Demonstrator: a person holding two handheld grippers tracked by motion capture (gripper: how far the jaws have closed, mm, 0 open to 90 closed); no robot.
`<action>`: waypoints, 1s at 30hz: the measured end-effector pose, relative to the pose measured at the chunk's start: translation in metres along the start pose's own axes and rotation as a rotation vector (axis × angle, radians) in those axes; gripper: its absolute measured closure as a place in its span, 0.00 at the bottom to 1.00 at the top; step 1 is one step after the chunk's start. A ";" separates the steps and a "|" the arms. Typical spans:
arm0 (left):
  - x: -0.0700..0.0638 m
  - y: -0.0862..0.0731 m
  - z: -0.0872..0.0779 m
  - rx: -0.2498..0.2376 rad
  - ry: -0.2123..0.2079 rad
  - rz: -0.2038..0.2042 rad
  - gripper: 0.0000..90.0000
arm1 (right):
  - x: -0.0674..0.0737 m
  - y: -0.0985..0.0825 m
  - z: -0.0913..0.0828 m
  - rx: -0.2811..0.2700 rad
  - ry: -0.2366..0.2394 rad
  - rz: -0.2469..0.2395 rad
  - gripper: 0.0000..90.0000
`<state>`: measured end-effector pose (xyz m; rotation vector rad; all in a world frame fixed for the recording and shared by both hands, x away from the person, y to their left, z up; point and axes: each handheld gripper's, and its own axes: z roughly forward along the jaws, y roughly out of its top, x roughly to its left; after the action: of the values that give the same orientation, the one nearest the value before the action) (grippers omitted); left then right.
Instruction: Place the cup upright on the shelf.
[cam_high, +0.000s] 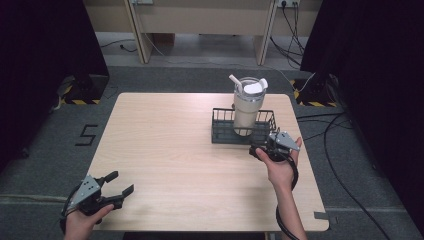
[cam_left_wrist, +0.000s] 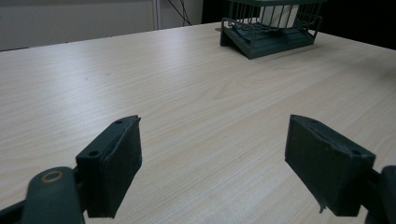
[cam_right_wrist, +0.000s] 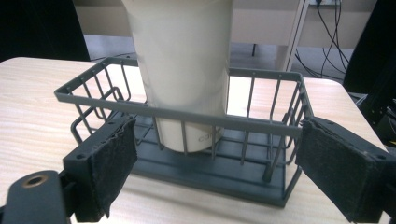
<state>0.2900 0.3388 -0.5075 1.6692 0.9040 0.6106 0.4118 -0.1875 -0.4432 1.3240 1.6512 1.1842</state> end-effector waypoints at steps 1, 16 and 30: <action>0.000 0.000 0.000 0.001 -0.001 0.000 0.20 | 0.000 -0.001 -0.002 0.001 0.001 0.001 0.14; -0.001 0.000 0.000 0.003 -0.001 0.004 0.20 | -0.003 -0.015 -0.025 0.003 -0.008 -0.009 0.15; -0.002 0.000 0.001 0.005 -0.001 0.003 0.20 | -0.007 -0.035 -0.042 0.031 -0.014 -0.007 0.16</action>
<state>0.2897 0.3371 -0.5076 1.6756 0.9031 0.6106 0.3628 -0.2058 -0.4625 1.3418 1.6696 1.1469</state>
